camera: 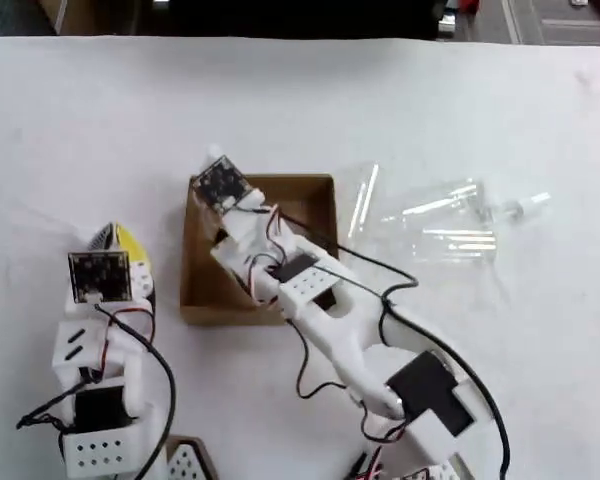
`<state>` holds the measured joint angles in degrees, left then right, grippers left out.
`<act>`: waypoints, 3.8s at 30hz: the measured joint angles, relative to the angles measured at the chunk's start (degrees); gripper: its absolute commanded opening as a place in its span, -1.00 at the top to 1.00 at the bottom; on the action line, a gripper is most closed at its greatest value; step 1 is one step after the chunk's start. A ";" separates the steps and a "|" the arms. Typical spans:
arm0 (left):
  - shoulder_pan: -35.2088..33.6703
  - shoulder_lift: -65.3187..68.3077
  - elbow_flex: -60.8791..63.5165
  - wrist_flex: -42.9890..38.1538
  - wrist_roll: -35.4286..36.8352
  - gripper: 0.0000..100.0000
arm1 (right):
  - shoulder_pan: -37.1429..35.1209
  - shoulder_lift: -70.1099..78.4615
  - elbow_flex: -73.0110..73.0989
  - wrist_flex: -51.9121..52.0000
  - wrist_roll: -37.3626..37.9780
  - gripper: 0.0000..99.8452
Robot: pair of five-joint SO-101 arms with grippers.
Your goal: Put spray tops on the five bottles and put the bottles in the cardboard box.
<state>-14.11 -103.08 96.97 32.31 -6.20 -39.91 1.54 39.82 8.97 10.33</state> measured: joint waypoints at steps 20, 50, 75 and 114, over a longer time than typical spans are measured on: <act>0.00 0.00 0.00 0.00 0.00 0.95 | 0.00 3.34 -2.29 -1.23 0.09 0.97; -1.58 0.00 0.00 0.00 0.00 0.95 | 24.62 -50.02 23.38 25.14 0.09 0.96; -6.33 0.00 -8.35 9.67 -2.37 0.95 | 25.93 -90.37 56.97 8.88 9.49 0.96; -16.79 70.24 -48.44 48.18 -52.48 0.78 | 25.93 -90.46 56.97 9.14 10.37 0.96</act>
<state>-30.90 -32.84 48.53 80.48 -58.68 -13.98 -88.92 96.79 18.11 20.70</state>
